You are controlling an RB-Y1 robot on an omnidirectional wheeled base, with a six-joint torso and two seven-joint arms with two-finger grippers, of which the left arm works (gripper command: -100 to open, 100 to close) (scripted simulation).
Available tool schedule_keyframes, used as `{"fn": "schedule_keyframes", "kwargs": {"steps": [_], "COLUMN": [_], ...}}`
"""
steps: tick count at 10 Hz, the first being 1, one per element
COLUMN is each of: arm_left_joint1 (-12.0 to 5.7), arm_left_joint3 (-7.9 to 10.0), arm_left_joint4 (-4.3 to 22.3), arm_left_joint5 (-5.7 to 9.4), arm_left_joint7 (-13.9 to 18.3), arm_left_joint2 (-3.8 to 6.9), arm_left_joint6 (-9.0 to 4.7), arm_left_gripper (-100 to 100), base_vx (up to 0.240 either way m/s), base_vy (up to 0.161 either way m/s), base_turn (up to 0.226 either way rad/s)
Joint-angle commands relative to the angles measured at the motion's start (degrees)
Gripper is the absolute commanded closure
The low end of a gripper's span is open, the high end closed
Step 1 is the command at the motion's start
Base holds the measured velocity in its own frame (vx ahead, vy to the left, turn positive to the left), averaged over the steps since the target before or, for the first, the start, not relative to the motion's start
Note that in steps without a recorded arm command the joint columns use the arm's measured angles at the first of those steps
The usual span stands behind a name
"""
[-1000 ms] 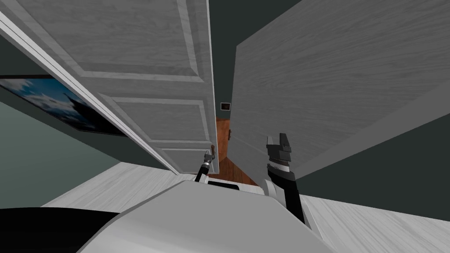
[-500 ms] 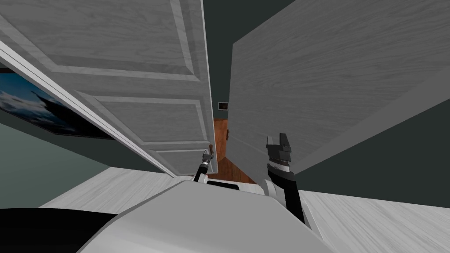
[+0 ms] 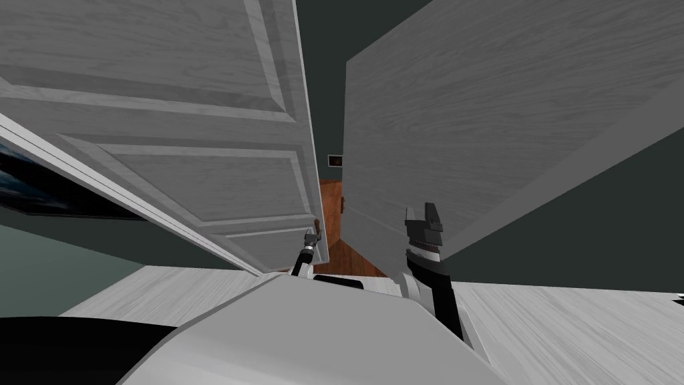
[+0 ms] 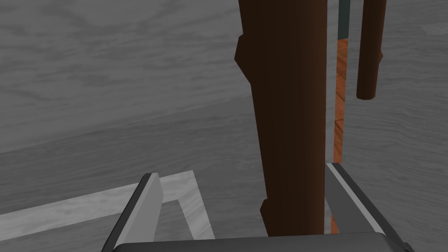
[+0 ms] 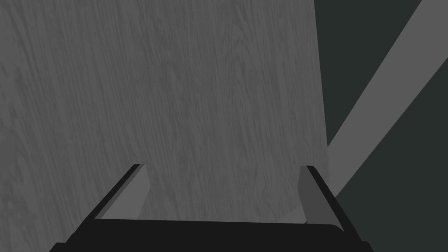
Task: Push the door open
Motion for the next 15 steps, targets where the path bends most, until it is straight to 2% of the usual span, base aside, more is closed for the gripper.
{"fn": "schedule_keyframes", "kwargs": {"steps": [1, 2, 3, 5, 6, 10, 11, 14, 15], "arm_left_joint1": [-1.02, -1.10, -1.10, -1.10, -1.18, -1.18, -1.27, -1.27, -1.36], "arm_left_joint3": [1.83, 3.17, 3.47, 3.47, 4.84, 5.19, 6.72, 6.93, 8.53], "arm_left_joint4": [2.85, 3.05, 4.29, 2.70, 3.27, 3.27, 3.49, 3.49, 3.70], "arm_left_joint5": [0.61, 0.95, 0.95, 0.95, 1.31, 1.31, 1.68, 1.68, 2.05], "arm_left_joint7": [0.14, 0.03, 0.03, 0.03, -0.09, -0.09, -0.21, -0.21, -0.33], "arm_left_joint2": [1.10, 1.26, 1.26, 1.26, 1.40, 1.40, 1.55, 1.55, 1.70], "arm_left_joint6": [-1.94, -2.00, -2.00, -2.00, -2.07, -2.07, -2.14, -2.14, -2.20], "arm_left_gripper": [100, 100, 100, 100, 100, 100, 100, 100, 100], "base_vx": [0.023, 0.023, 0.023, 0.009, 0.007, 0.014, 0.021, 0.012, 0.015], "base_vy": [0.001, -0.004, -0.014, -0.001, -0.012, -0.004, -0.009, -0.010, -0.005], "base_turn": [0.015, -0.128, -0.116, 0.029, -0.147, -0.022, -0.148, -0.017, -0.146]}}
